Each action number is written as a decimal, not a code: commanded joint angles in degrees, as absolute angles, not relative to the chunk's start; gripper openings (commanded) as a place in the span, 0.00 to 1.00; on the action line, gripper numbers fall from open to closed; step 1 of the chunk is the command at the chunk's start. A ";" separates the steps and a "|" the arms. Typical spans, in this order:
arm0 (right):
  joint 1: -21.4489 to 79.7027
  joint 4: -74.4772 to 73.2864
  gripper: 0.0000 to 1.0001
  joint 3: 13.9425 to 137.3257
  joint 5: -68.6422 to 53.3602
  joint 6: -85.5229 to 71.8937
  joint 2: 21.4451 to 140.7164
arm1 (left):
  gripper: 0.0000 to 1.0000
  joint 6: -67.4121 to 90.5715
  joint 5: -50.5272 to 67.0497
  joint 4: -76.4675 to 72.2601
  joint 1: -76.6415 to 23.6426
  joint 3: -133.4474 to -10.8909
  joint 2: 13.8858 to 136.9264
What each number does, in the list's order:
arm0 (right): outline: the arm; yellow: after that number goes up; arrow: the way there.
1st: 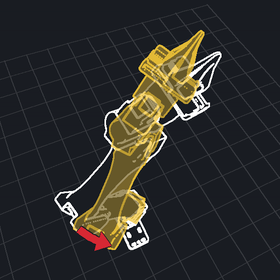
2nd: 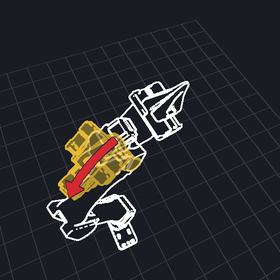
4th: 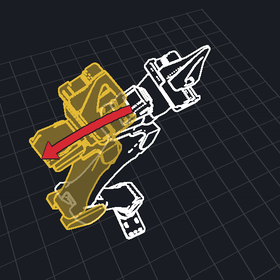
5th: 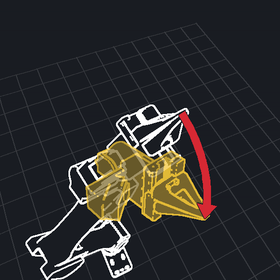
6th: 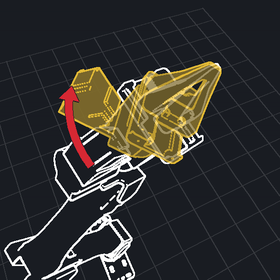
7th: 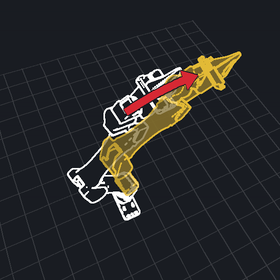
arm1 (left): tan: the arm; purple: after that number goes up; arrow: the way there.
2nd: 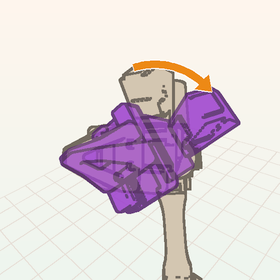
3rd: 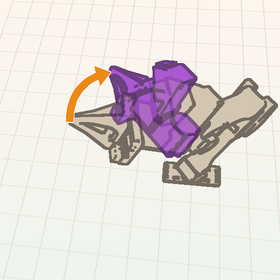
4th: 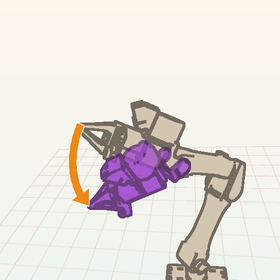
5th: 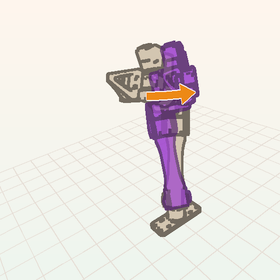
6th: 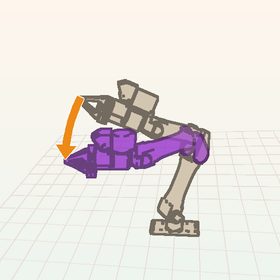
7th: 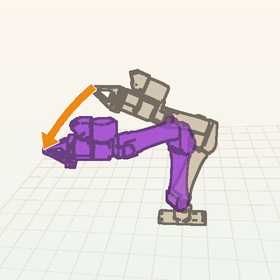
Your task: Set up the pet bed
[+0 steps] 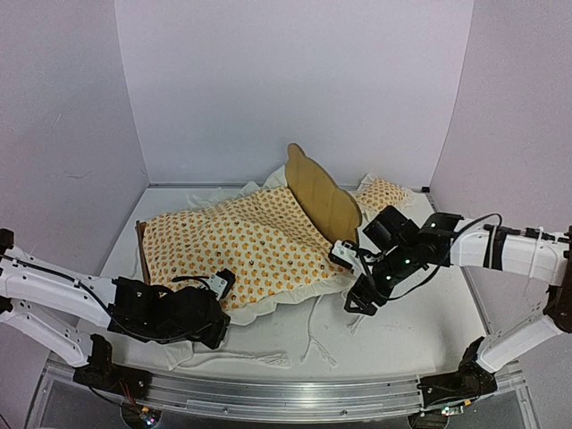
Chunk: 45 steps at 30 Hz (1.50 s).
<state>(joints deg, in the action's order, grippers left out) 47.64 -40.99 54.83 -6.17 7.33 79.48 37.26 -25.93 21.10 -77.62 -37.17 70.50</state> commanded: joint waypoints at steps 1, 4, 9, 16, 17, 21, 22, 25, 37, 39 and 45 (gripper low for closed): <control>49.12 -42.19 0.85 61.23 -14.87 11.75 79.10 | 0.02 34.04 -21.39 17.09 -77.08 -39.85 73.76; 52.37 -36.88 0.86 61.27 -17.17 19.01 81.25 | 0.02 34.07 -20.37 16.57 -76.66 -39.69 74.22; 57.25 -21.59 0.84 56.15 -16.30 38.18 83.09 | 0.02 36.16 -20.74 16.09 -75.87 -38.50 72.66; 60.67 -1.19 0.82 51.51 -3.10 52.33 89.63 | 0.02 37.69 -22.60 16.08 -75.15 -37.75 69.13; 60.85 2.69 0.83 50.90 -1.19 53.69 90.49 | 0.02 37.70 -22.73 16.07 -75.10 -37.71 68.65; 60.91 14.87 0.82 52.84 13.00 55.10 95.84 | 0.02 37.30 -23.03 15.97 -74.69 -37.32 67.75; 60.91 16.78 0.78 53.84 16.94 54.55 96.79 | 0.02 37.25 -22.98 15.99 -74.63 -37.27 67.68; 60.90 17.55 0.44 54.24 18.69 54.66 95.36 | 0.01 36.93 -22.55 16.07 -74.36 -37.41 68.17; 56.08 -22.04 0.00 57.47 -0.13 42.29 81.04 | 0.01 36.74 -22.29 17.57 -73.26 -37.42 67.42; 54.88 -31.16 0.00 60.26 -6.20 41.93 80.55 | 0.01 36.66 -22.12 17.79 -73.10 -37.64 67.48; 52.19 -51.90 0.48 66.39 -10.29 37.31 84.40 | 0.08 35.22 -19.23 18.19 -73.06 -38.33 67.63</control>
<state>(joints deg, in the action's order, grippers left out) 53.82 -33.78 62.63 -7.49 42.57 83.33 37.06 -21.06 16.03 -73.54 -37.28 68.73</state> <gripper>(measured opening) 0.163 0.032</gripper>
